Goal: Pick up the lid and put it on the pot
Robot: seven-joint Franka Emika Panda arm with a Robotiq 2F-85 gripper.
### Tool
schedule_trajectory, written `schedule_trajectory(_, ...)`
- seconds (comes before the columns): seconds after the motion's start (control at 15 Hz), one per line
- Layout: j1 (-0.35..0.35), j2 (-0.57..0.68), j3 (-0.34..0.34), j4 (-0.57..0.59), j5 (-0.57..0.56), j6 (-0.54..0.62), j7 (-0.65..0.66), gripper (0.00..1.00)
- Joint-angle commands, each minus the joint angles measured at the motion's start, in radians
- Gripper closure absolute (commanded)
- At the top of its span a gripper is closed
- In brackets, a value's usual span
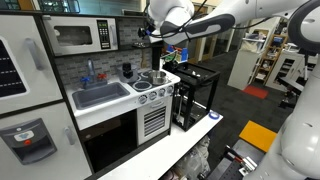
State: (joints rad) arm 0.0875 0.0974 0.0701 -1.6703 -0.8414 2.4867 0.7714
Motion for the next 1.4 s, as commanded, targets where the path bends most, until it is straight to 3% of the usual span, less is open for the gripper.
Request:
schedule_trajectory(0.0, 0.018, 0.032, -0.017, 0.034, -0.082, 0.017, 0.065, 0.00)
schedule_trajectory(0.2, 0.016, 0.047, -0.019, 0.045, -0.117, 0.020, 0.116, 0.00)
schedule_trajectory(0.47, 0.007, 0.090, -0.023, 0.075, -0.063, 0.037, 0.078, 0.00)
schedule_trajectory(0.87, 0.016, 0.172, -0.043, 0.164, -0.061, 0.065, 0.058, 0.00)
schedule_trajectory(1.33, 0.002, 0.245, -0.018, 0.247, -0.067, 0.077, 0.056, 0.00)
